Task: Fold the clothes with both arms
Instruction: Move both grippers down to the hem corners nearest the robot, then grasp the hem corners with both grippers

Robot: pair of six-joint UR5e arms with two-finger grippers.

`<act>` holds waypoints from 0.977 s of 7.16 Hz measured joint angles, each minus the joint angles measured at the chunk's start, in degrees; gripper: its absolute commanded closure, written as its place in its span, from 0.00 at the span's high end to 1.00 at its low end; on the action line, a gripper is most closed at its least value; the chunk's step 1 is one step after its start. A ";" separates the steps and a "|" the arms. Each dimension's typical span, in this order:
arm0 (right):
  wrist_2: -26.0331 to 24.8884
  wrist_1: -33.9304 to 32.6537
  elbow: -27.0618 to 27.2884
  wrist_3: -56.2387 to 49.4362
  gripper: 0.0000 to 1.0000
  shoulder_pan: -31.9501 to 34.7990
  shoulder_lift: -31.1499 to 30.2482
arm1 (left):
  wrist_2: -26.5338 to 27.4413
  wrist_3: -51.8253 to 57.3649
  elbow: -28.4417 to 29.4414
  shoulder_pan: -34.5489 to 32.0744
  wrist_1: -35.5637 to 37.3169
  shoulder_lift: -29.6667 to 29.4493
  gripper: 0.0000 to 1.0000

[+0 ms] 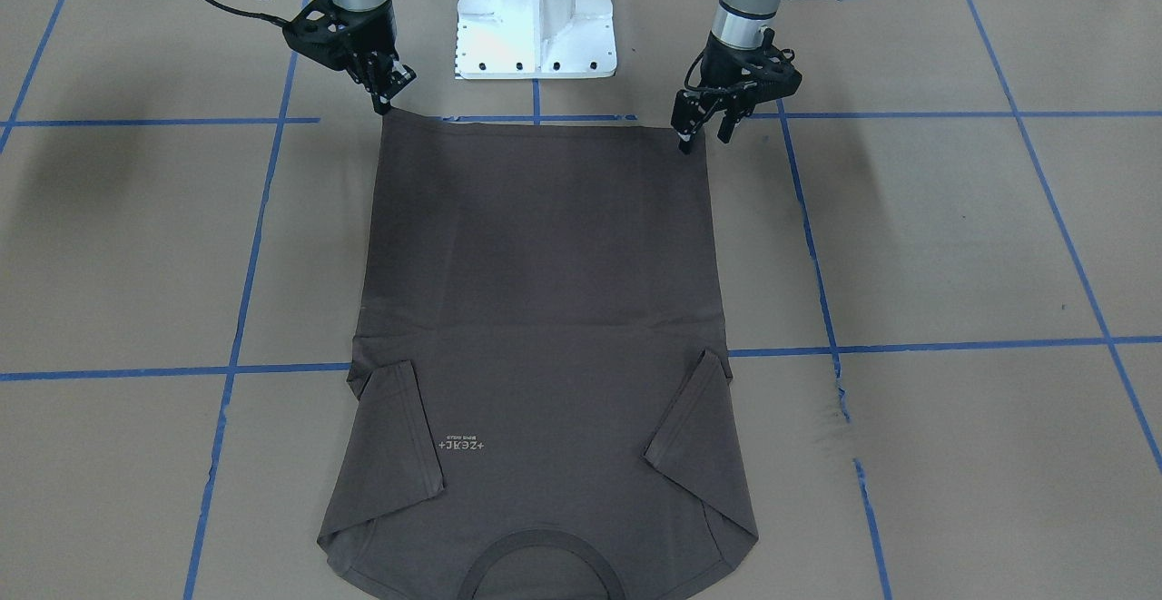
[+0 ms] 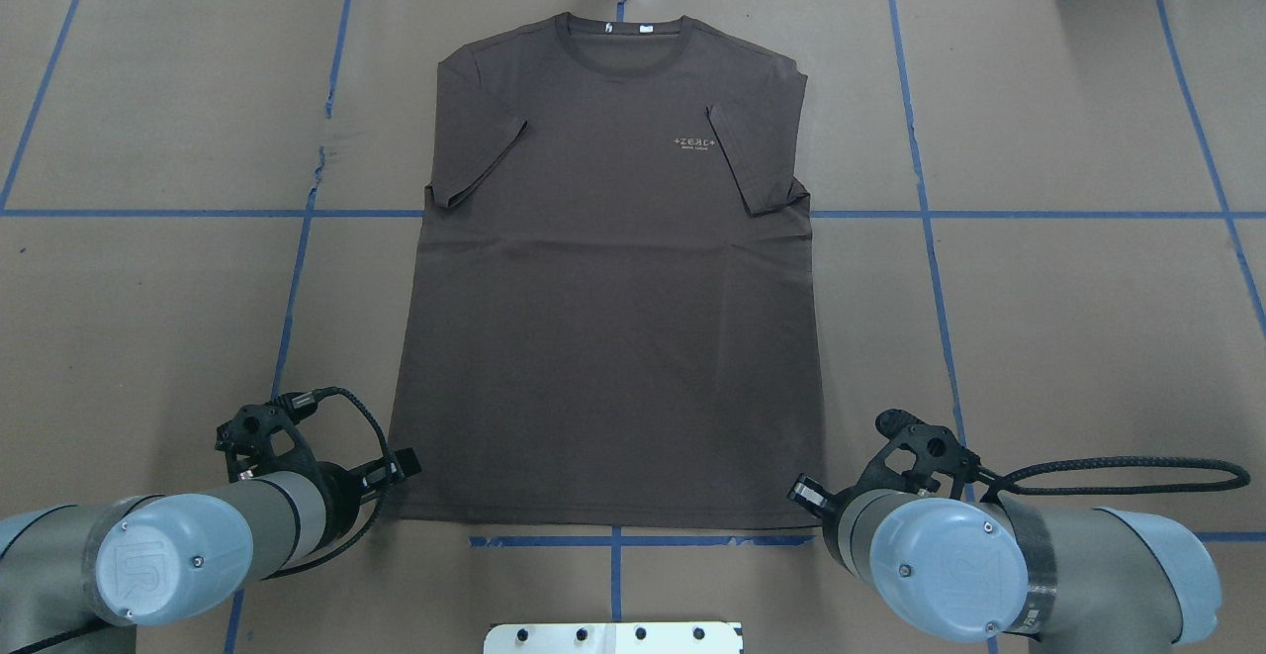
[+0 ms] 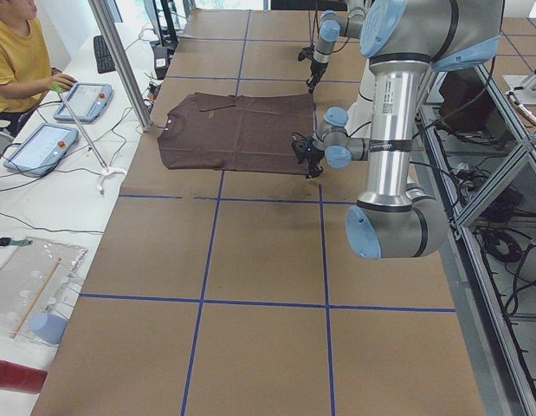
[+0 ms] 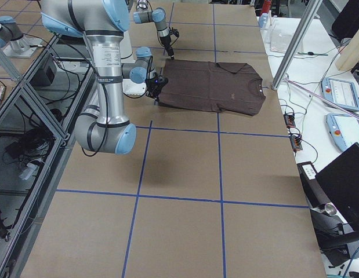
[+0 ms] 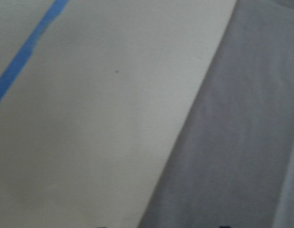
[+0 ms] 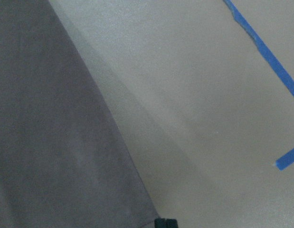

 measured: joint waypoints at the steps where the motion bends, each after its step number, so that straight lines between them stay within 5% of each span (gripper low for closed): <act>1: 0.00 -0.02 -0.07 0.00 0.00 -0.11 0.01 | -0.51 0.03 -0.06 0.47 0.00 0.06 0.66; 3: 0.00 0.01 -0.10 0.00 0.00 -0.25 -0.07 | -1.10 0.03 0.02 1.24 -0.03 0.08 0.60; 4: -0.02 0.02 -0.10 0.00 0.00 -0.28 -0.18 | -1.18 0.04 0.10 1.38 -0.02 0.03 0.43; 5: -0.06 0.02 -0.09 0.00 0.00 -0.30 -0.32 | -1.22 0.06 0.13 1.42 -0.01 -0.03 0.00; 7: -0.03 0.02 -0.09 0.00 0.00 -0.30 -0.46 | -1.28 0.14 0.04 1.46 -0.06 -0.21 0.00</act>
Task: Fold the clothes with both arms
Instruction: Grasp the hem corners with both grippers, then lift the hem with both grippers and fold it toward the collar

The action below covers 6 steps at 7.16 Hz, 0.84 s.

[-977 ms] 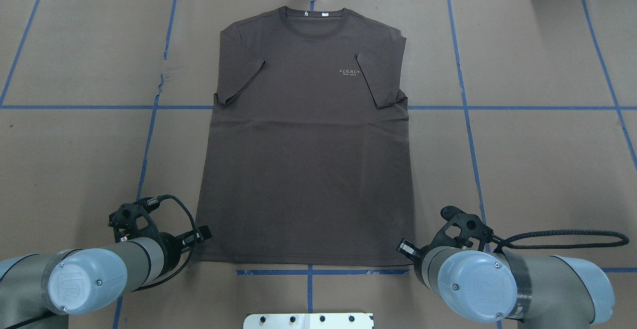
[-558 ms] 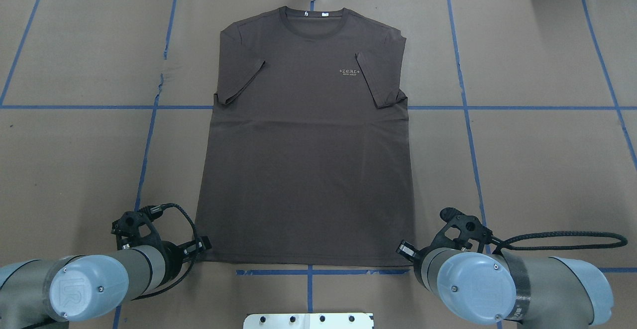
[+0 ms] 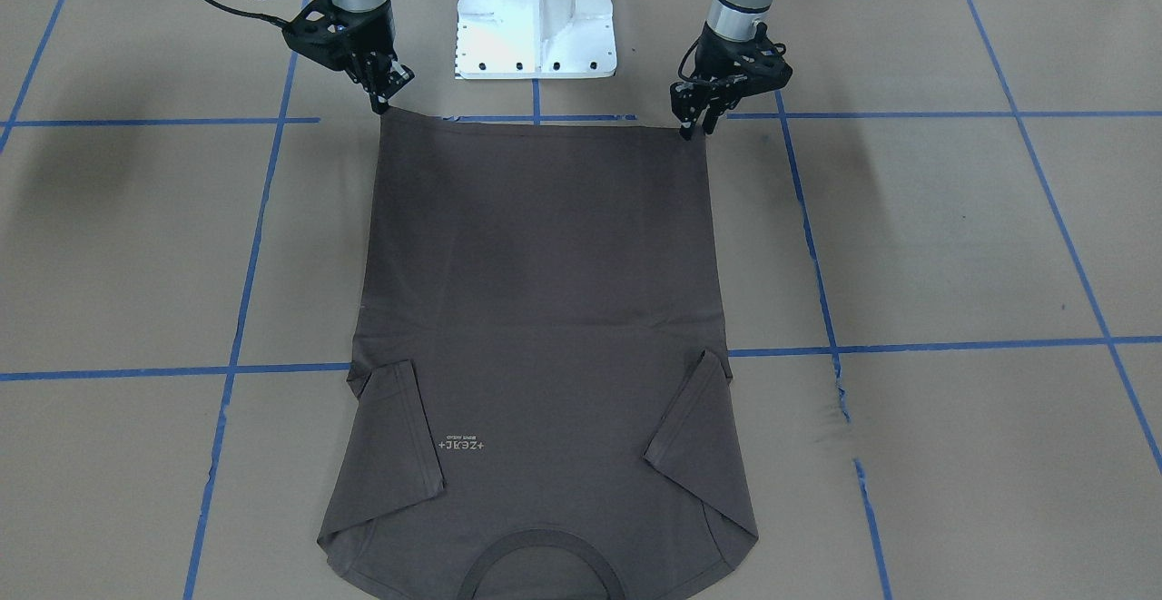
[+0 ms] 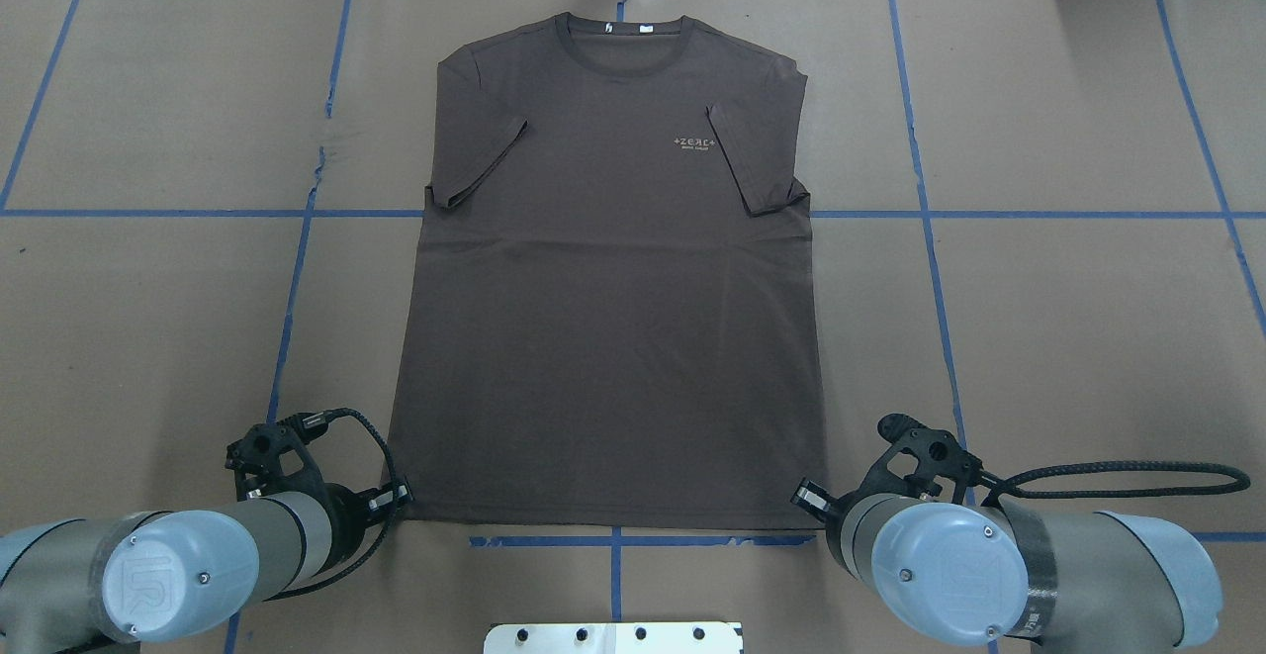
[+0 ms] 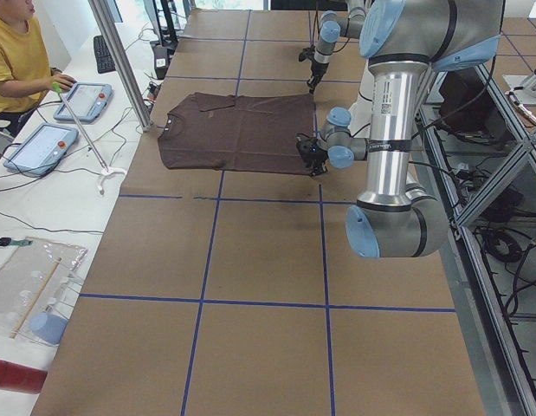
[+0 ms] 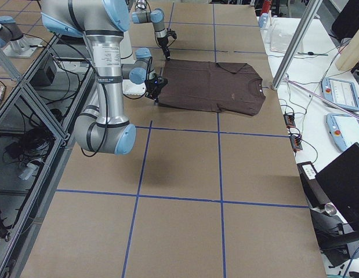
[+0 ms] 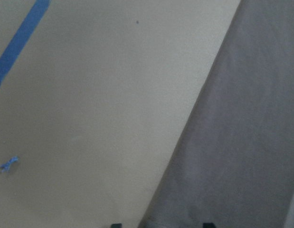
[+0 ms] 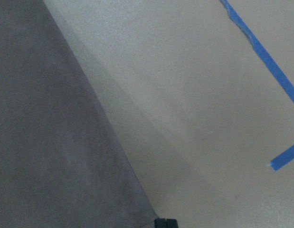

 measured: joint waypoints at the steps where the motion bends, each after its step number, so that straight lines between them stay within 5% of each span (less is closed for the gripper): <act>1: 0.02 0.00 -0.01 0.00 0.00 -0.03 -0.02 | -0.04 0.06 -0.61 0.00 -0.01 -0.05 0.00; 3: 0.02 -0.09 1.28 0.03 0.00 -0.97 -0.35 | -0.05 -0.41 -4.99 1.36 1.28 0.07 0.00; 6: -0.06 -1.39 10.83 0.47 0.00 -8.01 -6.51 | 0.09 -8.47 -13.68 9.81 5.65 0.07 0.00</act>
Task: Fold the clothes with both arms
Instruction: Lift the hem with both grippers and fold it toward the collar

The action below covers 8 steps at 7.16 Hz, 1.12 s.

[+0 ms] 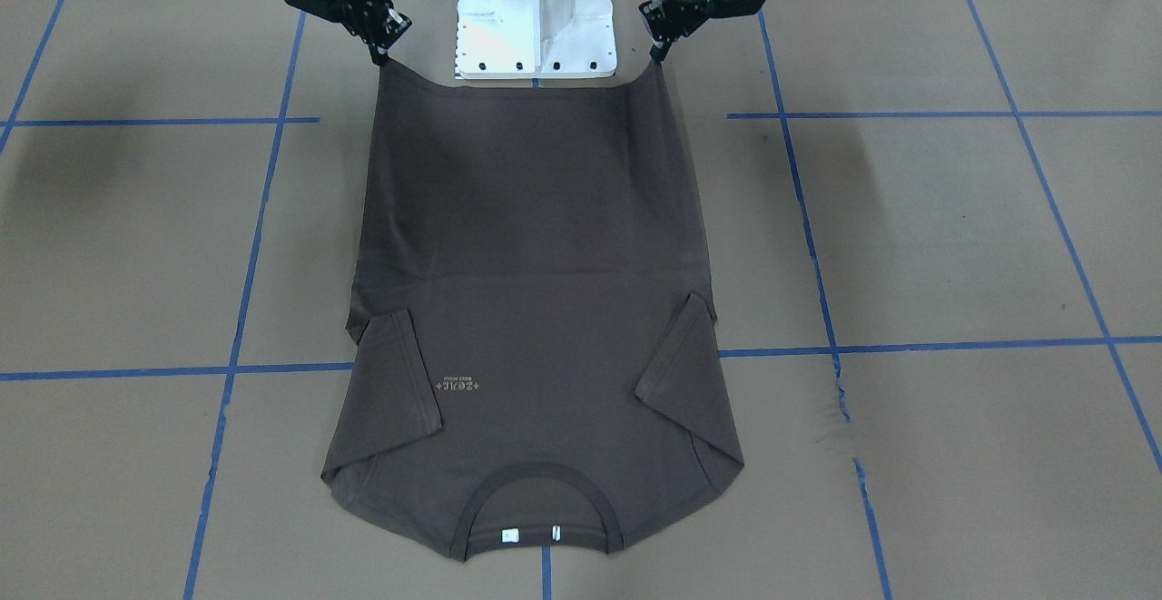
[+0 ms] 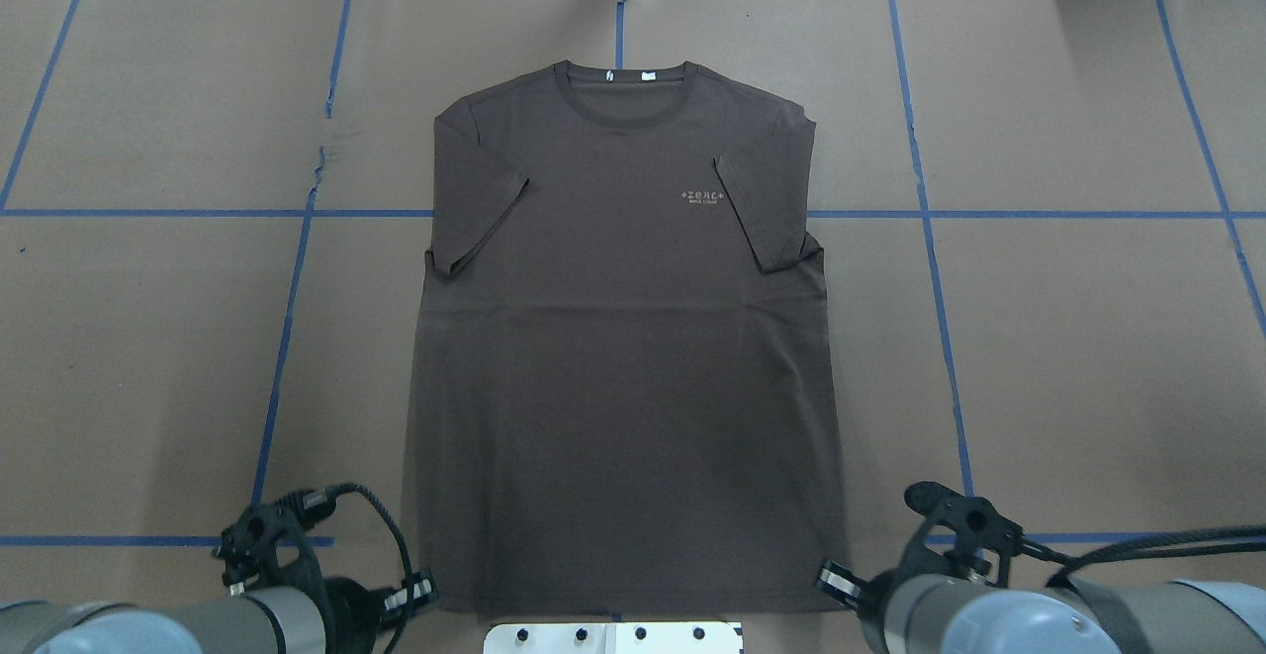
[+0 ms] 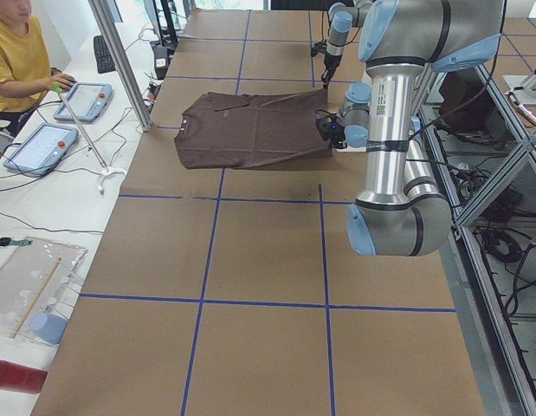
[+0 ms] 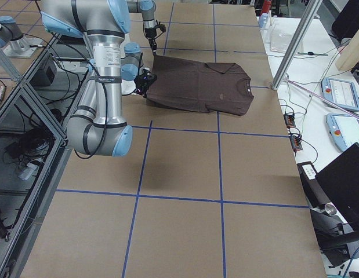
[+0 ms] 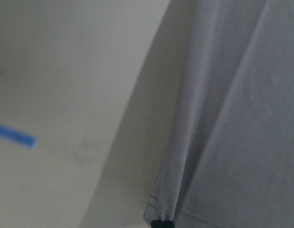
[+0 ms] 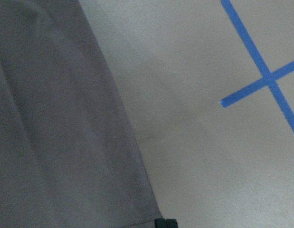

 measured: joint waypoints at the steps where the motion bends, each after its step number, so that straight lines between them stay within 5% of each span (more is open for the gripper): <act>1: 0.03 -0.57 3.25 0.03 0.00 -1.30 -2.38 | 0.25 -4.77 -1.46 2.27 1.10 -0.11 0.00; 4: -0.43 -1.05 4.16 -0.73 0.00 6.28 0.93 | -0.18 -3.55 -3.62 -3.02 7.00 -3.88 0.00; 6: 0.37 -1.20 -5.12 -8.80 0.00 18.19 10.46 | -1.73 9.43 1.93 -15.15 7.80 -8.41 0.00; 8: 2.98 -0.73 -20.74 -20.54 0.00 29.65 21.17 | -3.96 20.11 14.84 -27.74 6.60 -16.37 0.00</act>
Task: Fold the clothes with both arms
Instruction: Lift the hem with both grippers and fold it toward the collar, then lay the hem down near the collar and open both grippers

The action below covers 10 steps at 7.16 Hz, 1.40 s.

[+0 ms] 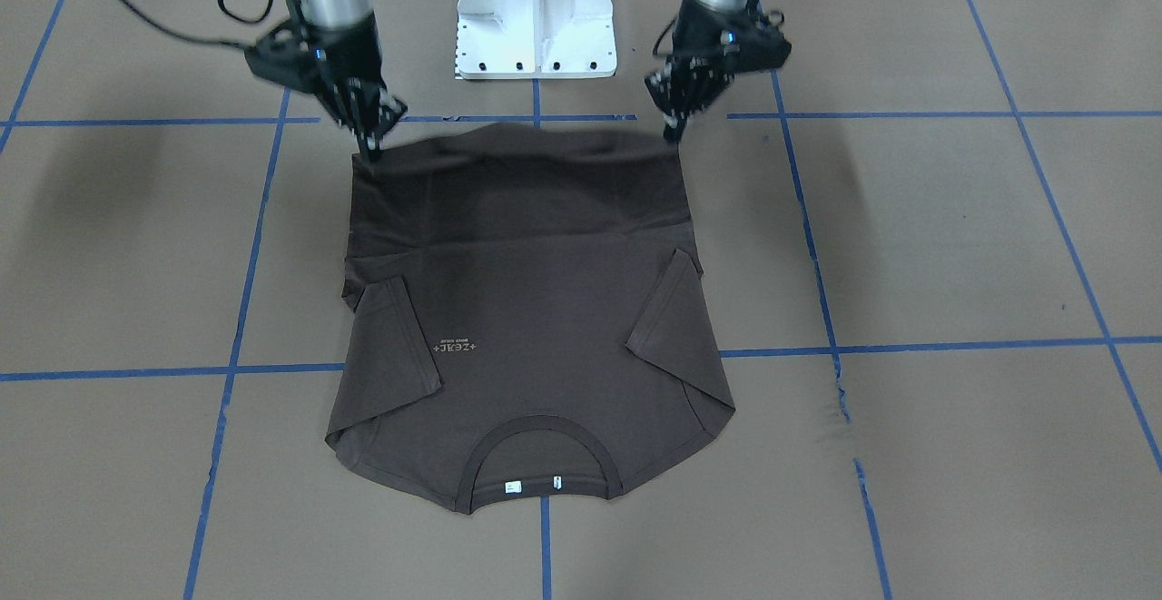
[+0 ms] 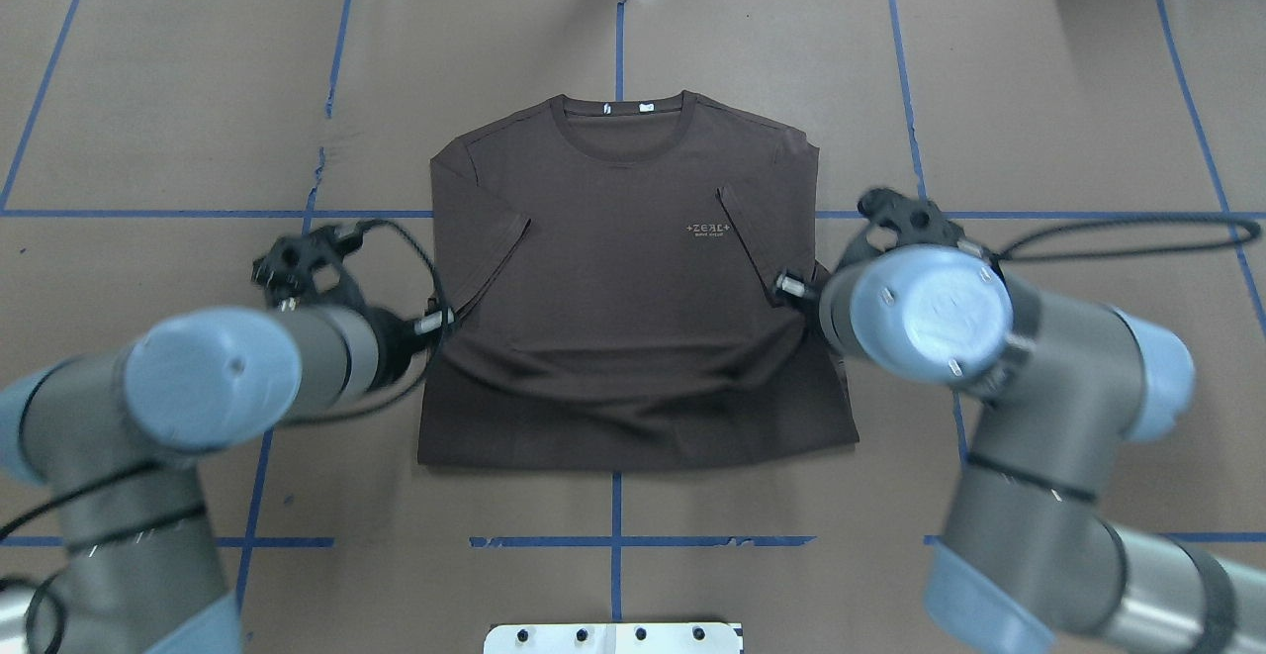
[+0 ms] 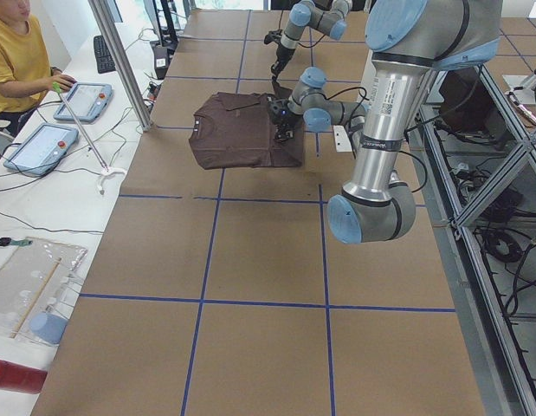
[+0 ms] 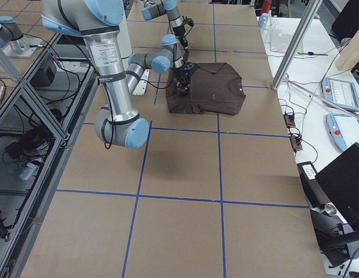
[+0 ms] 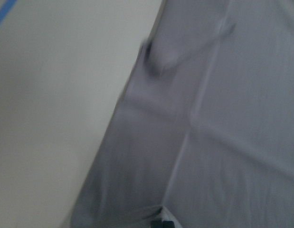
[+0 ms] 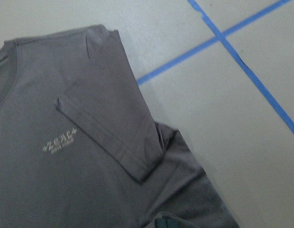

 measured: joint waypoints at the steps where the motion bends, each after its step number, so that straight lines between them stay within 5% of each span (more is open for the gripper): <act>1: 1.04 0.80 -6.14 -4.07 0.00 4.23 3.35 | -0.98 3.69 5.84 -4.80 -2.57 -2.90 0.00; 5: 4.28 15.05 -29.20 -10.37 0.00 12.52 12.00 | -2.54 8.25 23.31 -12.26 -14.04 -10.56 0.00; 8: 4.97 18.44 -40.66 -14.94 0.00 15.06 17.31 | -2.10 10.42 34.54 -13.61 -19.83 -14.92 0.00; 9: 5.00 20.29 -42.53 -15.35 0.00 15.32 17.80 | -2.06 10.97 36.20 -13.79 -21.15 -15.12 0.14; 10: 5.01 21.46 -43.52 -15.47 0.11 15.40 17.97 | -2.06 11.15 36.78 -13.83 -21.63 -15.16 0.28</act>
